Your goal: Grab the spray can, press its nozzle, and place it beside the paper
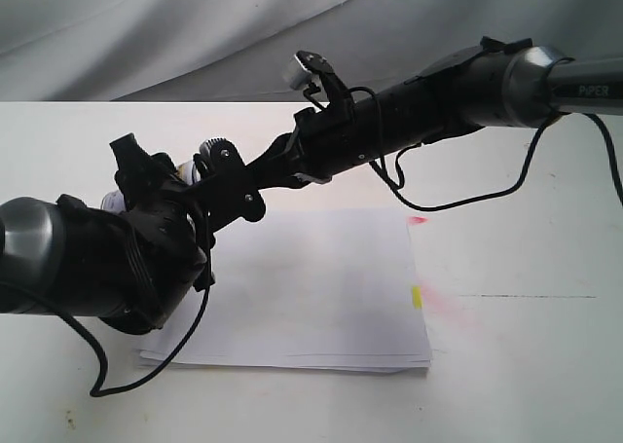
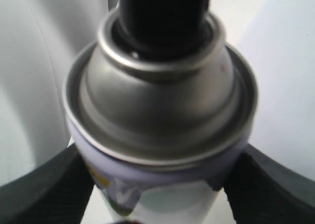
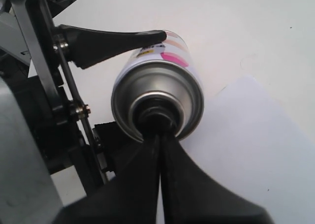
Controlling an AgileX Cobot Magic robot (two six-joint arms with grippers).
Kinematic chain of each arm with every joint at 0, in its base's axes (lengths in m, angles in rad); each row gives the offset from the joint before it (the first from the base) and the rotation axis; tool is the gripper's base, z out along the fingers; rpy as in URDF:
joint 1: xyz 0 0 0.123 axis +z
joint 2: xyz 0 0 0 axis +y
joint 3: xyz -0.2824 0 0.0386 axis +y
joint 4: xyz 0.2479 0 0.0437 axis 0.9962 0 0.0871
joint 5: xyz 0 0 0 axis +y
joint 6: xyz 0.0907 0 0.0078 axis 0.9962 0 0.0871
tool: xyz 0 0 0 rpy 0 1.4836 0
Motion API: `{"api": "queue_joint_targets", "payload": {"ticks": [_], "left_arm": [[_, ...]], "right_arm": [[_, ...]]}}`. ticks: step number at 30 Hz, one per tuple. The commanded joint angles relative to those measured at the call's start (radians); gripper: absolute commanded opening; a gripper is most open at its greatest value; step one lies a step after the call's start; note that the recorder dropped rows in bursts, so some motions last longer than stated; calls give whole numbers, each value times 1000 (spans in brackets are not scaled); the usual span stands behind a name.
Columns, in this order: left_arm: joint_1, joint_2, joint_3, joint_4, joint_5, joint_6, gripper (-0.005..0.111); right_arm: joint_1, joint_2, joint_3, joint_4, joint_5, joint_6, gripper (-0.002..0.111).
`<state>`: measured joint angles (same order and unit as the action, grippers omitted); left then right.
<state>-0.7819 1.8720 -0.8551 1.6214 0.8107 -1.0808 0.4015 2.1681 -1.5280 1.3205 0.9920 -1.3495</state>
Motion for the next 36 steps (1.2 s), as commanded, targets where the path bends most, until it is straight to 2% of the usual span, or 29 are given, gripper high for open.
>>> {"api": "queue_joint_targets", "payload": {"ticks": [1,16,28,33,36], "left_arm": [[-7,-11,-11,56,5,9,0],[-7,-11,-11,29,11,9,0],[-7,-11,-11,29,11,7,0],[-7,-20,-11,22,74,-129,0],[-7,-104,-11,-41,17,-219,0]], "right_arm": [[2,0,-4,6,24,-10,0],[-112,0,-4,-62,167,-3,0],[-122,-93,-4,-112,144,35,0],[-122,-137,-4,-173,142,105,0],[-126,-204,-4,-255,131,172,0]]}}
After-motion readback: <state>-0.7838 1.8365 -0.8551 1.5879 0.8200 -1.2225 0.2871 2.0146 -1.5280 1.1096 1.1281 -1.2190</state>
